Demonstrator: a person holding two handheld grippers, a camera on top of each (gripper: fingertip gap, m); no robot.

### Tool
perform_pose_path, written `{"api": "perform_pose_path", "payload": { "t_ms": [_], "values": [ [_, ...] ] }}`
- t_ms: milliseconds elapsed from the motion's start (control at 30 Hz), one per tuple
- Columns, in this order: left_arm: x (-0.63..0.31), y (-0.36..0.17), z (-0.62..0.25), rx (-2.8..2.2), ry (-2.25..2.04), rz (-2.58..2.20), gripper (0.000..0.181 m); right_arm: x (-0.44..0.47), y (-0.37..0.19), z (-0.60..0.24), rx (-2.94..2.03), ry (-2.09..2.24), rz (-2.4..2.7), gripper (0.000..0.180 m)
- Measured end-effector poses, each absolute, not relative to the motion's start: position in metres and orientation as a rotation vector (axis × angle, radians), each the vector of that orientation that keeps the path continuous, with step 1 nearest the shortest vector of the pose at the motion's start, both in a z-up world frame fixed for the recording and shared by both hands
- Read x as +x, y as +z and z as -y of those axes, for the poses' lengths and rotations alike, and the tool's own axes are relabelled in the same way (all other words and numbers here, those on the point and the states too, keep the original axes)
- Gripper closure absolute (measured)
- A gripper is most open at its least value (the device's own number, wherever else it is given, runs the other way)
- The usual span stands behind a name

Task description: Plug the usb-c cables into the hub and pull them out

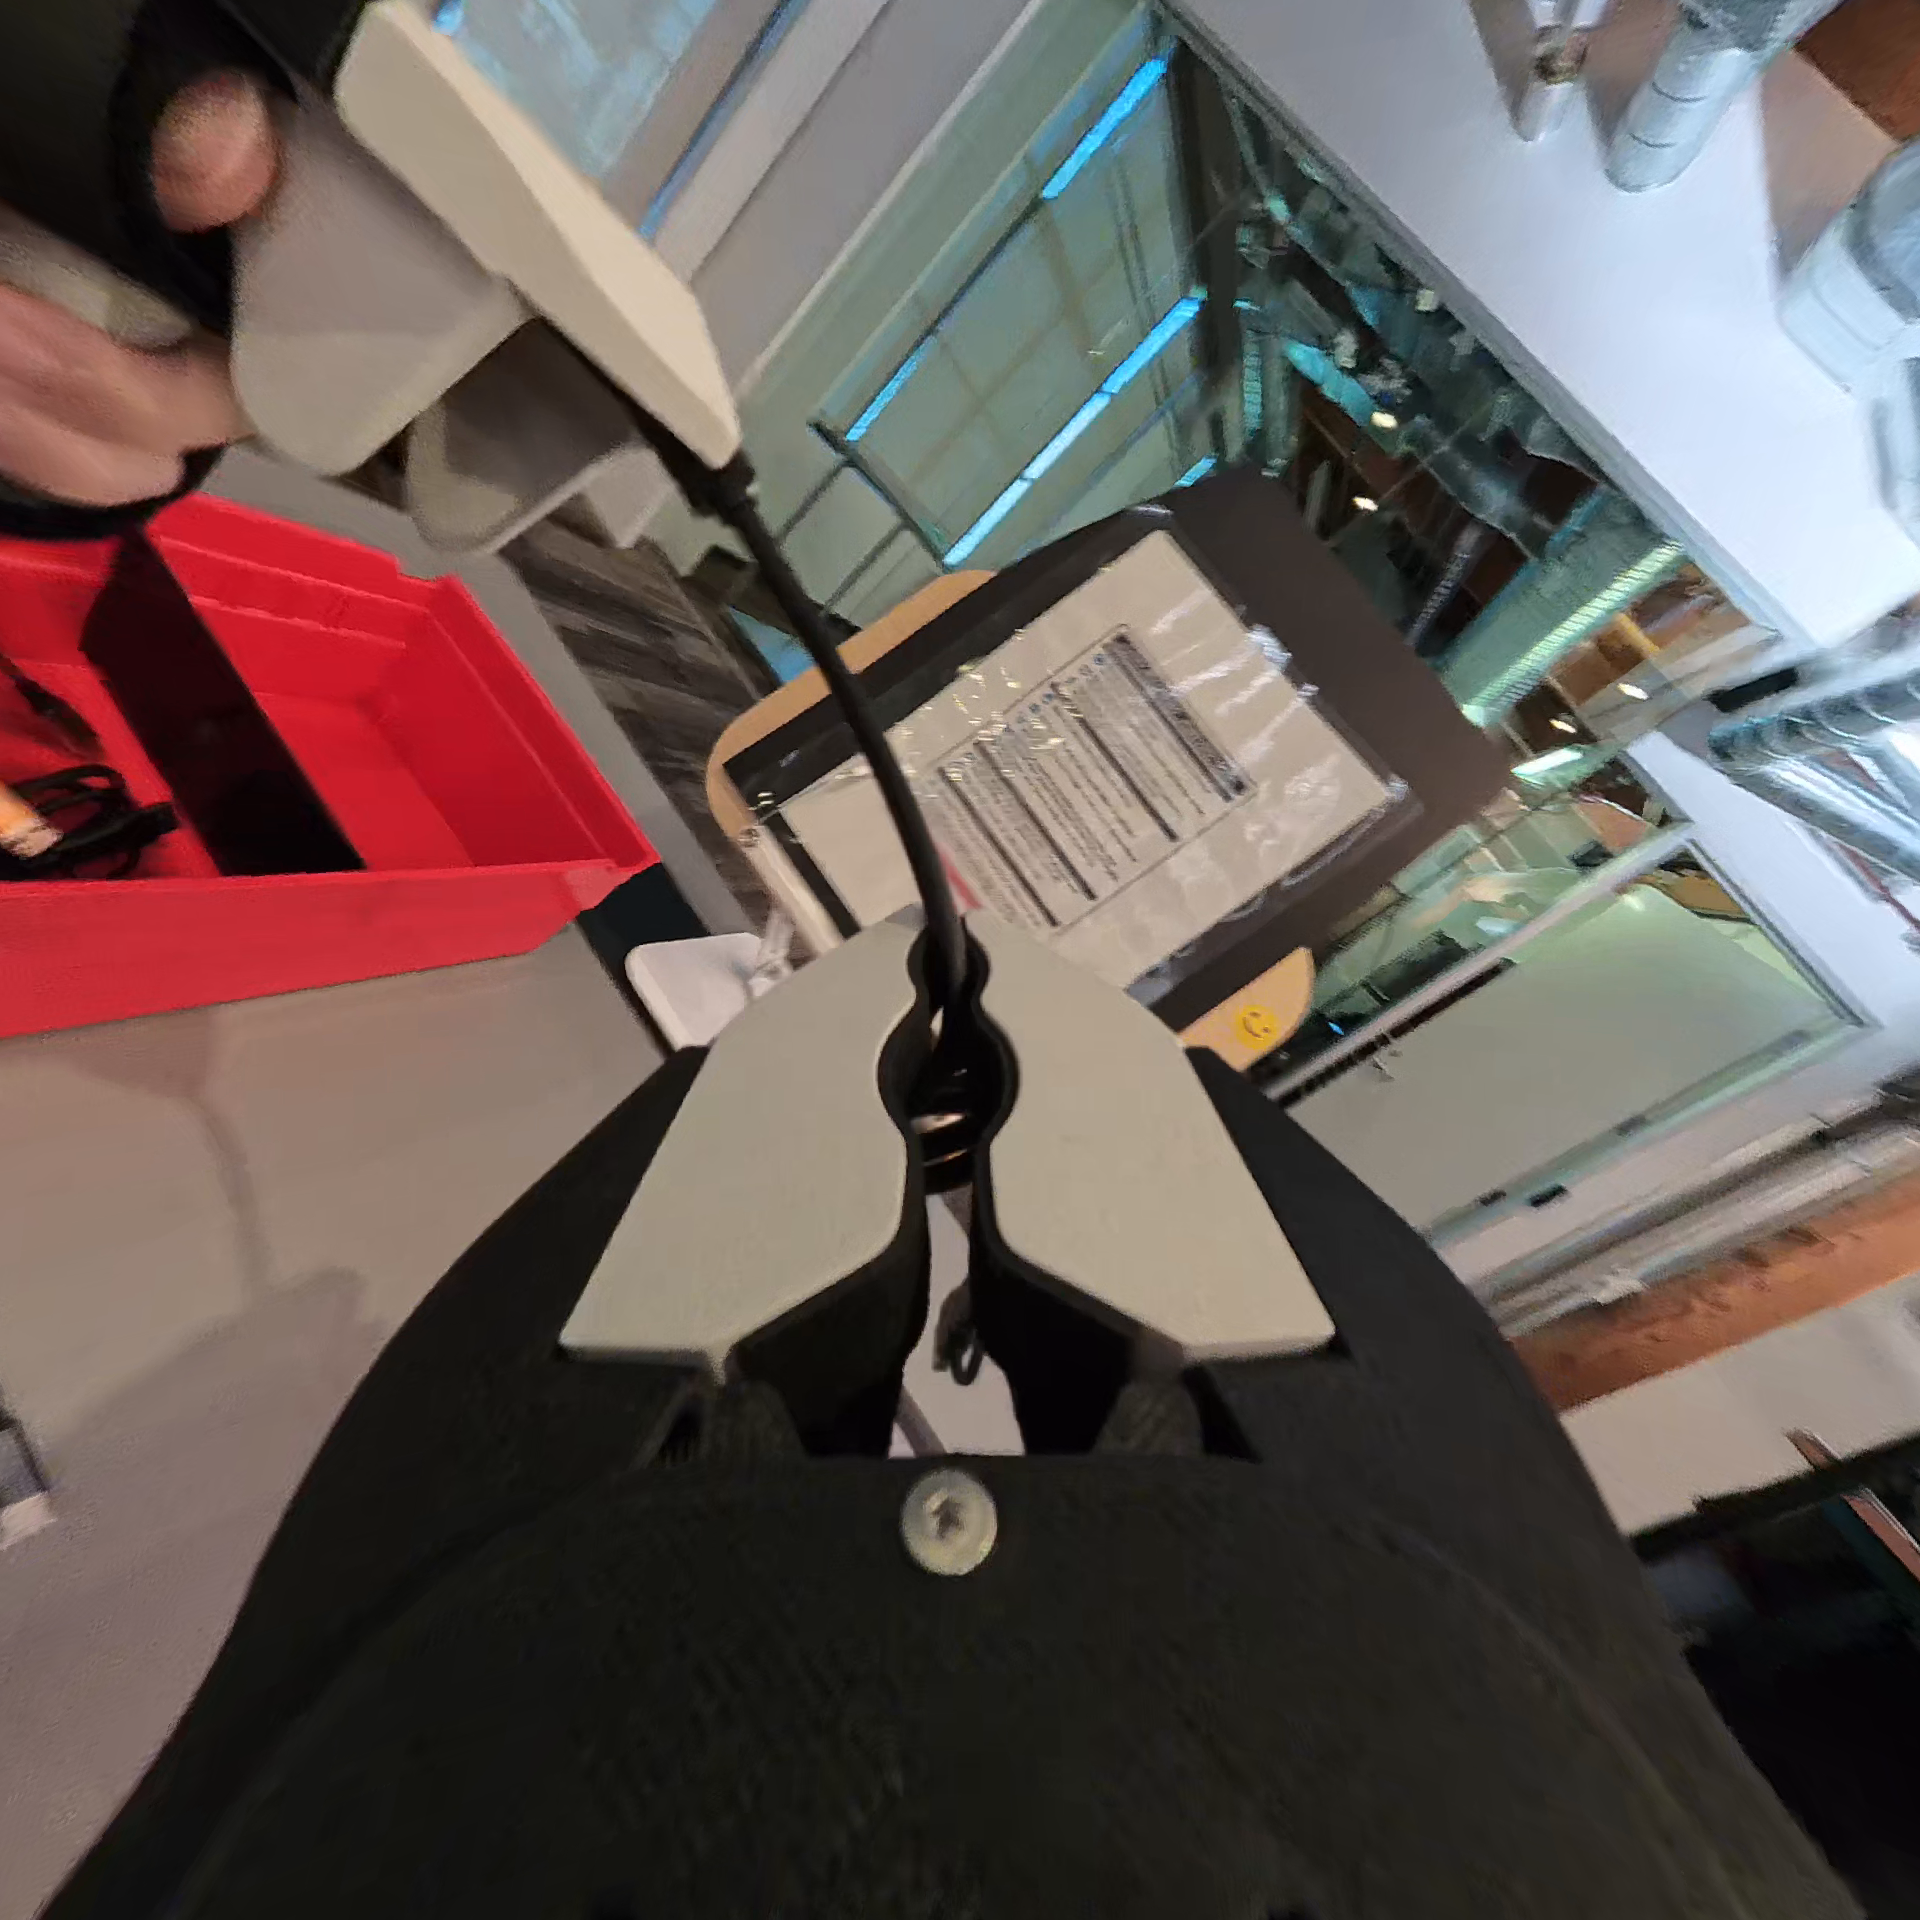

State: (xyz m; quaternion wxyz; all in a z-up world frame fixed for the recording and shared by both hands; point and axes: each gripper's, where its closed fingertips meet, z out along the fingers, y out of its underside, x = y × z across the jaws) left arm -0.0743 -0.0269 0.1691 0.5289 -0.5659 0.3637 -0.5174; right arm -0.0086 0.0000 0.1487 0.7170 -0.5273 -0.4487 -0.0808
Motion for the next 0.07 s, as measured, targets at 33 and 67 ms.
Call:
{"api": "perform_pose_path", "payload": {
  "t_ms": [33,67],
  "values": [
    [-0.0756,0.1689,0.0282,-1.36,-1.22,-0.878,0.174,-0.0123,0.143,0.0029,-1.168,-0.153,1.051,0.18],
    [-0.0768,0.1693,0.0292,-1.369,-1.211,-0.885,0.174,-0.0169,0.1372,0.0085,-1.159,-0.11,1.124,0.176]
  ]
}}
